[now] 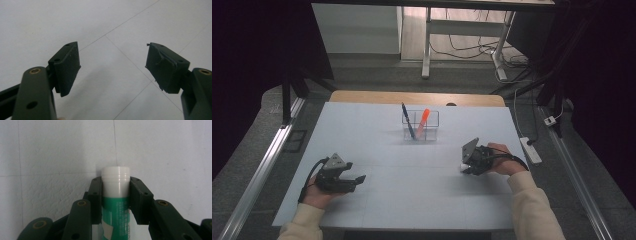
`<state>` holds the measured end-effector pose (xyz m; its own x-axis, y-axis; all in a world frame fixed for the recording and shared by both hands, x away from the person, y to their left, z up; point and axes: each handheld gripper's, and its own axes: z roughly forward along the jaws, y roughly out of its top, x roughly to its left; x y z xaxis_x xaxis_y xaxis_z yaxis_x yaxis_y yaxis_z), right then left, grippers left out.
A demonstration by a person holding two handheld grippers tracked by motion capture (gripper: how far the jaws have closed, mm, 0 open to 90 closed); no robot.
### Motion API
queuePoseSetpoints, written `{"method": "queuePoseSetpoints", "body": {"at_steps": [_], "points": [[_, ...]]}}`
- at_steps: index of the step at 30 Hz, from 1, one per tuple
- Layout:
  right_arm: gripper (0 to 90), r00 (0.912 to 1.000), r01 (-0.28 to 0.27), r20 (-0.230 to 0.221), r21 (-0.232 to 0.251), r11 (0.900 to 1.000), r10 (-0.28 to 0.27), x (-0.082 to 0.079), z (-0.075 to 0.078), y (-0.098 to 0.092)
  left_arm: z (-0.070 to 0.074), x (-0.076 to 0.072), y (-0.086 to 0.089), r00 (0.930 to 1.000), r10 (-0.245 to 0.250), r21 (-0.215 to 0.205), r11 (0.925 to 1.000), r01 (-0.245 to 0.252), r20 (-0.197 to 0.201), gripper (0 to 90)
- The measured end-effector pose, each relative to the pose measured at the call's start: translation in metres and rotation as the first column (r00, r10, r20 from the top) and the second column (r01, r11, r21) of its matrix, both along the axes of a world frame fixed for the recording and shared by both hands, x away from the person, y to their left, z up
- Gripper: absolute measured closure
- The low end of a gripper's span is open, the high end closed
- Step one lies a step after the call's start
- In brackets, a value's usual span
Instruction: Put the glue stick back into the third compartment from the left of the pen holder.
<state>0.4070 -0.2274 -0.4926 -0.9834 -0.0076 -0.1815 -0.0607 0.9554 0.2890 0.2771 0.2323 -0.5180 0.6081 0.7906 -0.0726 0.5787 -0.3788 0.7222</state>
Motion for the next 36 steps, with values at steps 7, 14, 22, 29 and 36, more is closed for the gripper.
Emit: {"method": "queuePoseSetpoints", "body": {"at_steps": [7, 14, 22, 29, 36], "points": [[65.4, 0.9944, 0.090, 0.051, 0.051, 0.995, -0.093, 0.004, 0.009, -0.004, 0.000, 0.000, 0.001, 1.0000, 0.004, -0.002, 1.0000, -0.004, 0.000, 27.0], [65.4, 0.9778, 0.192, 0.043, 0.208, 0.959, -0.205, 0.008, 0.027, -0.013, 0.000, 0.000, 0.001, 1.0000, 0.005, -0.004, 1.0000, -0.005, 0.002, 27.0], [65.4, 0.9593, 0.264, 0.005, 0.337, 0.904, -0.282, 0.008, 0.035, -0.021, 0.000, 0.000, 0.001, 1.0000, 0.005, -0.003, 1.0000, -0.005, 0.002, 27.0], [65.4, 0.9468, 0.300, -0.020, 0.418, 0.858, -0.321, 0.009, 0.040, -0.025, 0.001, 0.000, 0.001, 1.0000, 0.005, -0.003, 1.0000, -0.005, 0.002, 27.0], [65.4, 0.9302, 0.336, -0.050, 0.512, 0.791, -0.364, 0.009, 0.046, -0.024, 0.001, 0.000, 0.001, 1.0000, 0.005, -0.005, 1.0000, -0.005, 0.003, 27.1]]}}
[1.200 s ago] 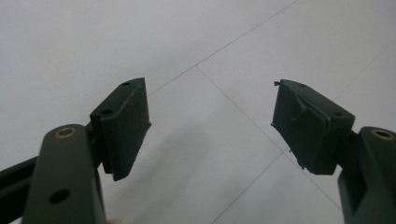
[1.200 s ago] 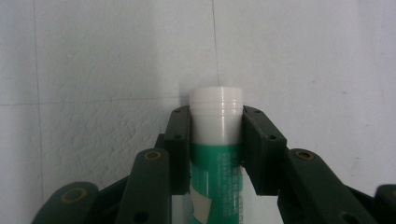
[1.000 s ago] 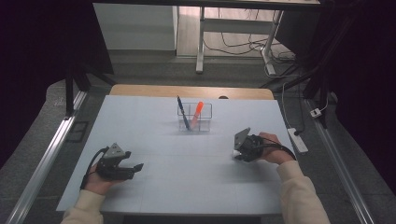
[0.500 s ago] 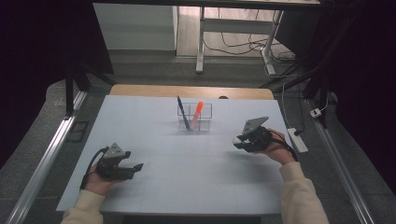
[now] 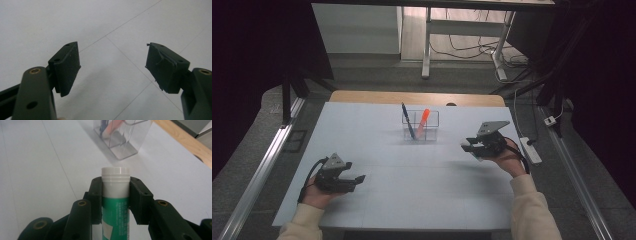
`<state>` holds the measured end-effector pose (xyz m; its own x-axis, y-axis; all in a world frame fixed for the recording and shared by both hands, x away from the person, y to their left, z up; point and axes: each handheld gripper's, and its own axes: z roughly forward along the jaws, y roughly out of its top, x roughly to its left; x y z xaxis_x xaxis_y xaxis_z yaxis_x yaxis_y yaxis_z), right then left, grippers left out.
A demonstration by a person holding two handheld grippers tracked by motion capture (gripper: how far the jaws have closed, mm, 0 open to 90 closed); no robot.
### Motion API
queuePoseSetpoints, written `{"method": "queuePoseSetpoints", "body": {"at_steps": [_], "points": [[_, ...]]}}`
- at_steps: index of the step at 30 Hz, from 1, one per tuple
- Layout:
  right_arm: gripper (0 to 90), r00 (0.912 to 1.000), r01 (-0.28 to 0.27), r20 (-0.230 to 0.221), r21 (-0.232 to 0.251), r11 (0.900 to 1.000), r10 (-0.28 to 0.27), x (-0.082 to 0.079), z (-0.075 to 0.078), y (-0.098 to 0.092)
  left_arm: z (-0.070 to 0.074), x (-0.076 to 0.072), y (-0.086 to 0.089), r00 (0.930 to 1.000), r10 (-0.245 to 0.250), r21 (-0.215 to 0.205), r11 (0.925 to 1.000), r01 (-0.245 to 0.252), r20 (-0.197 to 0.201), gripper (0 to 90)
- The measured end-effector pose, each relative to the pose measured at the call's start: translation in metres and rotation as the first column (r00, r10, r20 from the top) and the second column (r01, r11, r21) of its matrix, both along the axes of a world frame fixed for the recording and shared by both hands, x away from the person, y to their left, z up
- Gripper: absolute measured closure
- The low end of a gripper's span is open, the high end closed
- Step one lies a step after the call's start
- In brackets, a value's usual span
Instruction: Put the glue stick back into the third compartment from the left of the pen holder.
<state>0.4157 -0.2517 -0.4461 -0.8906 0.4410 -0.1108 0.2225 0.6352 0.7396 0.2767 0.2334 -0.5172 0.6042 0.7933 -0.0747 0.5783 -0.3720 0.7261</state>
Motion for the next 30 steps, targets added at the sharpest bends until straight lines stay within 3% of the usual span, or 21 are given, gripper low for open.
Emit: {"method": "queuePoseSetpoints", "body": {"at_steps": [4, 10, 18, 30], "points": [[65.3, 0.9995, 0.028, 0.015, 0.063, 0.998, -0.029, 0.000, 0.004, 0.001, 0.000, 0.000, 0.000, 1.0000, 0.000, 0.000, 1.0000, 0.000, 0.002, 27.0], [65.2, 0.9962, 0.071, 0.039, 0.160, 0.985, -0.078, -0.002, 0.012, 0.003, 0.000, 0.000, 0.000, 1.0000, -0.002, 0.002, 1.0000, 0.002, 0.001, 27.0], [65.2, 0.9934, 0.082, 0.060, 0.217, 0.973, -0.098, -0.003, 0.020, 0.011, 0.000, 0.000, 0.000, 1.0000, -0.001, 0.000, 1.0000, 0.001, 0.002, 27.0], [65.1, 0.9847, 0.100, 0.102, 0.330, 0.939, -0.141, -0.004, 0.037, 0.030, 0.001, -0.001, 0.000, 1.0000, 0.000, -0.001, 1.0000, 0.000, 0.006, 27.0]]}}
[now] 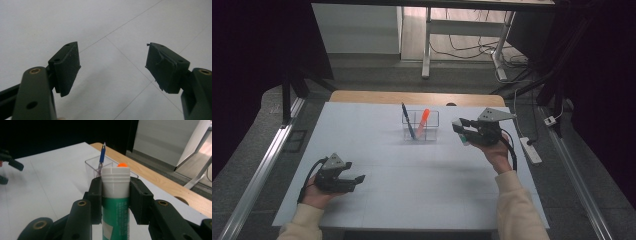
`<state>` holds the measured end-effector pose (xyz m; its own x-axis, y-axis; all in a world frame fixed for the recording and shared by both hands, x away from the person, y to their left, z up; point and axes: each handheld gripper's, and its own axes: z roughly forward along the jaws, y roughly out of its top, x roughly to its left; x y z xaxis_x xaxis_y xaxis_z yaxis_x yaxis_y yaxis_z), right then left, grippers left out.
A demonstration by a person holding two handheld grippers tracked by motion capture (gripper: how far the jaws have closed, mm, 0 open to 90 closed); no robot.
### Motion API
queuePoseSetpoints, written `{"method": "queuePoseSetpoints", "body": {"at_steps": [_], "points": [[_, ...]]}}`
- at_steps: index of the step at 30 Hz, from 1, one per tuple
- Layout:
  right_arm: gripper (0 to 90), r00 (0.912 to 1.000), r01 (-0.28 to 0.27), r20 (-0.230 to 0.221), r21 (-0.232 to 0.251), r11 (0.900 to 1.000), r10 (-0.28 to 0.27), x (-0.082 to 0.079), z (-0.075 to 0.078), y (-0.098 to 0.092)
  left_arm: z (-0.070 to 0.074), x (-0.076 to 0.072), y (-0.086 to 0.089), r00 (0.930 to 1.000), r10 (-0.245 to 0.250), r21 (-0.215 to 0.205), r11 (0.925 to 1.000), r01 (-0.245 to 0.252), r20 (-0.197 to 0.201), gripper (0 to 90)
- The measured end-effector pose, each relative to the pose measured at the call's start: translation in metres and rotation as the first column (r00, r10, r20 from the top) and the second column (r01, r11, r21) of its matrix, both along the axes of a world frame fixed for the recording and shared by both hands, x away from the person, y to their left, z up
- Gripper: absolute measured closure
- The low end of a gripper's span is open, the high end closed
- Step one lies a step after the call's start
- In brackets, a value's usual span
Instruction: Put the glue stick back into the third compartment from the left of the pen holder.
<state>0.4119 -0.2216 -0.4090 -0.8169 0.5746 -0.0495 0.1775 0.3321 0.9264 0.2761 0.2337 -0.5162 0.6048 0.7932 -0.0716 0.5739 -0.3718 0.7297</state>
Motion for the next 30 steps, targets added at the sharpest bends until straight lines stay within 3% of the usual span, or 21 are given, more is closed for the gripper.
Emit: {"method": "queuePoseSetpoints", "body": {"at_steps": [15, 30], "points": [[65.1, 0.9991, 0.023, 0.034, 0.107, 0.994, -0.027, 0.005, 0.014, 0.024, 0.000, 0.000, 0.000, 1.0000, 0.000, -0.001, 1.0000, 0.000, 0.002, 27.0], [65.0, 0.9973, 0.033, 0.061, 0.132, 0.991, -0.042, 0.011, 0.025, 0.044, 0.001, 0.000, 0.001, 1.0000, 0.000, -0.004, 1.0000, 0.000, 0.003, 27.0]]}}
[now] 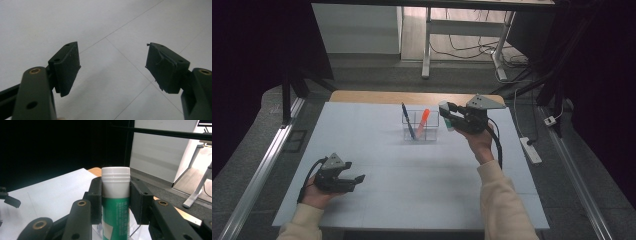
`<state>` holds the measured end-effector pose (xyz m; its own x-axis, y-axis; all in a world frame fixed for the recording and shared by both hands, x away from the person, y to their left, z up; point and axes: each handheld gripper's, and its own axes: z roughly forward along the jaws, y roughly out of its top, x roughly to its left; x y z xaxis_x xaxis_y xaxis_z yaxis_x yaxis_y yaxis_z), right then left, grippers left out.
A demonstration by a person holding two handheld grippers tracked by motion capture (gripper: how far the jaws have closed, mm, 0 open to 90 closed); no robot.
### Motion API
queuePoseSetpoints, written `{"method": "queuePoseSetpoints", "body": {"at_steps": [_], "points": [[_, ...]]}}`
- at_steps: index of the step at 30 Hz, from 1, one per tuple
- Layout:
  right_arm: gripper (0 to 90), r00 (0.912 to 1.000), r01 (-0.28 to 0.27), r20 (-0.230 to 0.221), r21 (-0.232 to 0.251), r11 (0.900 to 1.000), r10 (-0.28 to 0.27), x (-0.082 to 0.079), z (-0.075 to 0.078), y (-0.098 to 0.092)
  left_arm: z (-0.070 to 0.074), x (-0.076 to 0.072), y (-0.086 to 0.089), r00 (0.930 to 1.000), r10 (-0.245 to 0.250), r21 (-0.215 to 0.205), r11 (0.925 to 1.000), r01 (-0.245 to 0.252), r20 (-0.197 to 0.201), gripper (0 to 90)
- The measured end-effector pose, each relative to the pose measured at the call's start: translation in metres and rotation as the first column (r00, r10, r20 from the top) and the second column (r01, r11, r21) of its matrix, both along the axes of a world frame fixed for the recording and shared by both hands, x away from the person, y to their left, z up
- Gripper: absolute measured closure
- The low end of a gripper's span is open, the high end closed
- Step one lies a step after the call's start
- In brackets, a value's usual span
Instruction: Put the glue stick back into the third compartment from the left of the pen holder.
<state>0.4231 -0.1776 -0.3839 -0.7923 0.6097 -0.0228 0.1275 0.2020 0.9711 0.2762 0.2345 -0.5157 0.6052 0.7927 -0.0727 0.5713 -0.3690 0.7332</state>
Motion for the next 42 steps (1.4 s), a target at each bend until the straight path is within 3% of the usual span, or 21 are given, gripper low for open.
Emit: {"method": "queuePoseSetpoints", "body": {"at_steps": [21, 28, 42], "points": [[64.9, 0.9999, 0.014, 0.005, 0.012, 1.000, -0.014, 0.019, 0.001, 0.024, 0.000, 0.000, 0.000, 1.0000, -0.004, -0.005, 1.0000, 0.004, 0.002, 27.0], [64.9, 0.9993, 0.038, -0.004, -0.007, 0.999, -0.038, 0.030, -0.008, 0.031, 0.000, 0.000, 0.000, 1.0000, -0.005, -0.003, 1.0000, 0.005, 0.001, 27.0], [64.8, 0.9955, 0.077, -0.057, 0.029, 0.997, -0.076, 0.055, -0.029, 0.039, -0.001, 0.002, 0.001, 1.0000, -0.004, -0.006, 1.0000, 0.004, -0.003, 27.0]]}}
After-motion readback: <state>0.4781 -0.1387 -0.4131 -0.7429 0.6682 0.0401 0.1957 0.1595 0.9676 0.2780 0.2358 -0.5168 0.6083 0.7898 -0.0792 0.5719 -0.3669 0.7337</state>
